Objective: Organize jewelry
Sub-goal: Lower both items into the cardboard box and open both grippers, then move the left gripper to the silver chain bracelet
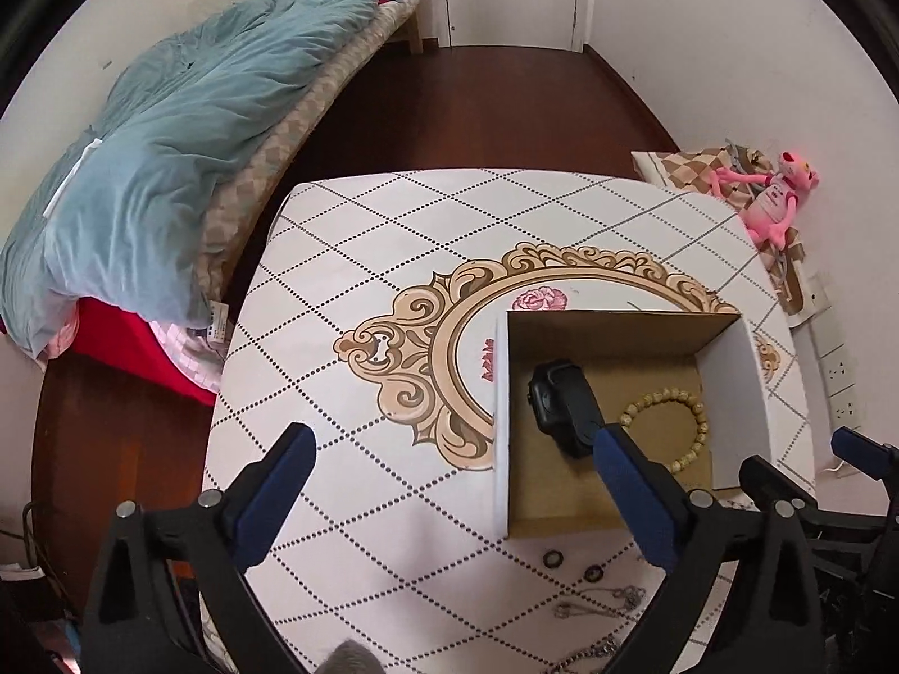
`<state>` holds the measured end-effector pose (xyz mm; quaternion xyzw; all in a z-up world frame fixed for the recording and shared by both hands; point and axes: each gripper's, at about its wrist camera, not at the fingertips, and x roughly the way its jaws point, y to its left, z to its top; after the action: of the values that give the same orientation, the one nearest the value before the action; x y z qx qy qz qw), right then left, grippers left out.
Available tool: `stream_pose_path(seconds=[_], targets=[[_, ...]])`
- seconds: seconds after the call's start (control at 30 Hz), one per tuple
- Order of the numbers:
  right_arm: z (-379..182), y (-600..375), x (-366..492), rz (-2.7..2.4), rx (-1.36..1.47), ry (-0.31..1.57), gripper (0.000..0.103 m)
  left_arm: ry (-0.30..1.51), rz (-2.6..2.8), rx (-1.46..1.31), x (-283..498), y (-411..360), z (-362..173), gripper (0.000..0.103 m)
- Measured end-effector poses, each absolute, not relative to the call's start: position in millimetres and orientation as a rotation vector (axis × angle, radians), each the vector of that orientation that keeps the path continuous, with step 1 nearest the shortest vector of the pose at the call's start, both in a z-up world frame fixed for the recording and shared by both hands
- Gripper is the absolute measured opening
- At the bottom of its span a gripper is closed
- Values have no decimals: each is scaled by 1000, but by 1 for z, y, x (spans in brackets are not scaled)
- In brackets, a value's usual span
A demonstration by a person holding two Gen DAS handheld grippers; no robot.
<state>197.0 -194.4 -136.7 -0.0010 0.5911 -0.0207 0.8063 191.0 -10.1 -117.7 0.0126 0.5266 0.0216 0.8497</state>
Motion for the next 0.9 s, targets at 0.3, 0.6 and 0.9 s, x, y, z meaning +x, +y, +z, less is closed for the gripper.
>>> stream_pose_path(seconds=[0.3, 0.6, 0.9], targets=[[-90, -195, 165, -67, -6, 1165, 98, 1035, 75, 52, 155, -11, -76, 101], [-39, -193, 126, -71, 2, 1071, 98, 995, 58, 25, 120, -2, -43, 101], [-35, -192, 98, -61, 46, 1079, 98, 1023, 64, 13, 93, 4, -49, 101]])
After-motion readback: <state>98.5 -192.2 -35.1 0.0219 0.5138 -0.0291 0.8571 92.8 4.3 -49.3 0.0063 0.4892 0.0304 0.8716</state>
